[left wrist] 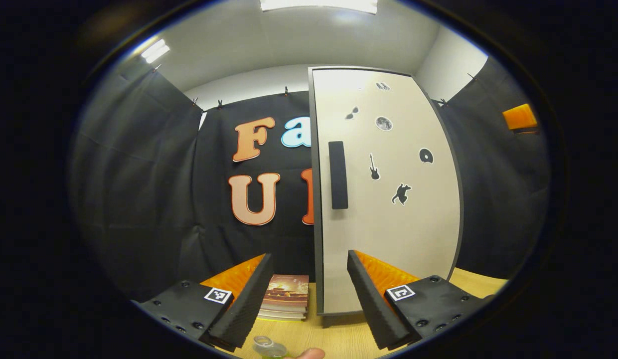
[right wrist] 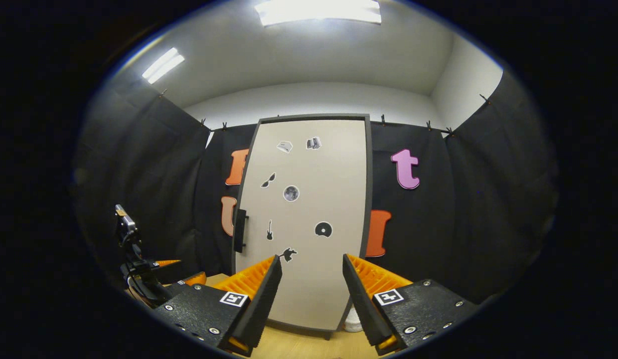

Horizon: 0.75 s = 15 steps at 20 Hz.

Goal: Open the cabinet door with the right hand, grasp the bottle in the cabinet with the left hand and place it on the coaster, then close the cabinet door with the right hand.

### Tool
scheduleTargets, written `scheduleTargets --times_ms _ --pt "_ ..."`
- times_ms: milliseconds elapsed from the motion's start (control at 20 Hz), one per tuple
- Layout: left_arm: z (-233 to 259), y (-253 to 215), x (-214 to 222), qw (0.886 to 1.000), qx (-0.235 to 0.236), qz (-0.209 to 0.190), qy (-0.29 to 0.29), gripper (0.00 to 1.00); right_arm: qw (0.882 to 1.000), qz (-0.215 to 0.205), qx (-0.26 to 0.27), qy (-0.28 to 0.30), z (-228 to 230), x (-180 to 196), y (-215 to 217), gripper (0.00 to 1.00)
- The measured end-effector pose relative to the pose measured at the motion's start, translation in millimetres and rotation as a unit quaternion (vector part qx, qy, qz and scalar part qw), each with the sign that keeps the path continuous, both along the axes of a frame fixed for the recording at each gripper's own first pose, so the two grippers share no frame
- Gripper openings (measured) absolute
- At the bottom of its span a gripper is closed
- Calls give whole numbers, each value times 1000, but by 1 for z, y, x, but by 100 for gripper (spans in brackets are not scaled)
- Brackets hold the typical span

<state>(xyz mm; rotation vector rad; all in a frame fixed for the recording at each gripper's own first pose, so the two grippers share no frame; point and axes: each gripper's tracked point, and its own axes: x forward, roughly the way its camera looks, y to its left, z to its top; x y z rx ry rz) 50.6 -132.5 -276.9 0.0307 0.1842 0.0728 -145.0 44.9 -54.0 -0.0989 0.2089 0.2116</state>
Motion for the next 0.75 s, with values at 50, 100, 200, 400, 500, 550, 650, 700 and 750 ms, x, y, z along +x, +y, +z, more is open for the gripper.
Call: scheduleTargets --times_ms 50,100,200,400,500,550,650,700,750 --pt "3 -5 4 1000 -9 0 3 97 1000 -3 0 -1 3 -5 -6 77" --pt "6 -6 8 1000 -16 2 8 97 1000 -3 -2 -1 4 -8 -11 77" --pt "19 -12 19 999 -33 -3 14 97 1000 -4 -7 -2 2 -8 -18 78" --pt "70 -21 30 999 -41 -14 0 97 1000 -18 -23 0 -2 -7 -36 81" --pt "105 -27 30 998 -52 -22 -16 96 999 -15 -28 4 -3 -10 -38 84" --pt "124 -28 28 998 -57 -23 -25 94 999 -13 -31 4 -3 -9 -40 85" --pt "160 -25 22 997 -57 -22 -42 94 999 -16 -36 -4 1 -7 -43 88" --pt "178 -22 19 997 -51 -23 -52 95 999 -22 -39 -12 6 -5 -45 90" --pt "194 -19 13 997 -43 -21 -60 94 999 -26 -41 -18 11 -1 -46 92"
